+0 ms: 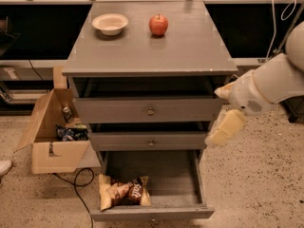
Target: Pick brown chip bag from bottom drawer and place on counter
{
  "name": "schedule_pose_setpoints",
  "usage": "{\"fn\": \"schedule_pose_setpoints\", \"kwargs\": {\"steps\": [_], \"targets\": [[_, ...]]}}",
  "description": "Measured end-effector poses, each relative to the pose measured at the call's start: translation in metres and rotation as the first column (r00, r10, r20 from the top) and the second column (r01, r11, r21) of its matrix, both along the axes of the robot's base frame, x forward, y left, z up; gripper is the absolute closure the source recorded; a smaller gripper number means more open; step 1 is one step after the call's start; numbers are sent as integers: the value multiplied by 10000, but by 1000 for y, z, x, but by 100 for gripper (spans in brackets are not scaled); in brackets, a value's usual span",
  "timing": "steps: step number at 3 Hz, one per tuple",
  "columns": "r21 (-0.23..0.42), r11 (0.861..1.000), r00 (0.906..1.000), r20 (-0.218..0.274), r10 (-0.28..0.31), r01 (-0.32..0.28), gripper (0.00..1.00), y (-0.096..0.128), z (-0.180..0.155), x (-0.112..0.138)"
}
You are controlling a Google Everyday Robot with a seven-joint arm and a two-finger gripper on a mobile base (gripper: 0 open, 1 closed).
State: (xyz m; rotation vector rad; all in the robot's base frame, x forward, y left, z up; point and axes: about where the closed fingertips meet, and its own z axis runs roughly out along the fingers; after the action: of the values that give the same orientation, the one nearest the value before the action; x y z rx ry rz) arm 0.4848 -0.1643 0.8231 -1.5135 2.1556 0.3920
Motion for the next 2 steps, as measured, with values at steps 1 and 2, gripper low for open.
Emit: {"fn": "schedule_pose_setpoints", "kwargs": {"steps": [1,2], "targets": [[1368,9897,9987,211,-464,431,0,29,-43,23],[1392,9894,9986,278,-445,403,0,31,-48,21]]}}
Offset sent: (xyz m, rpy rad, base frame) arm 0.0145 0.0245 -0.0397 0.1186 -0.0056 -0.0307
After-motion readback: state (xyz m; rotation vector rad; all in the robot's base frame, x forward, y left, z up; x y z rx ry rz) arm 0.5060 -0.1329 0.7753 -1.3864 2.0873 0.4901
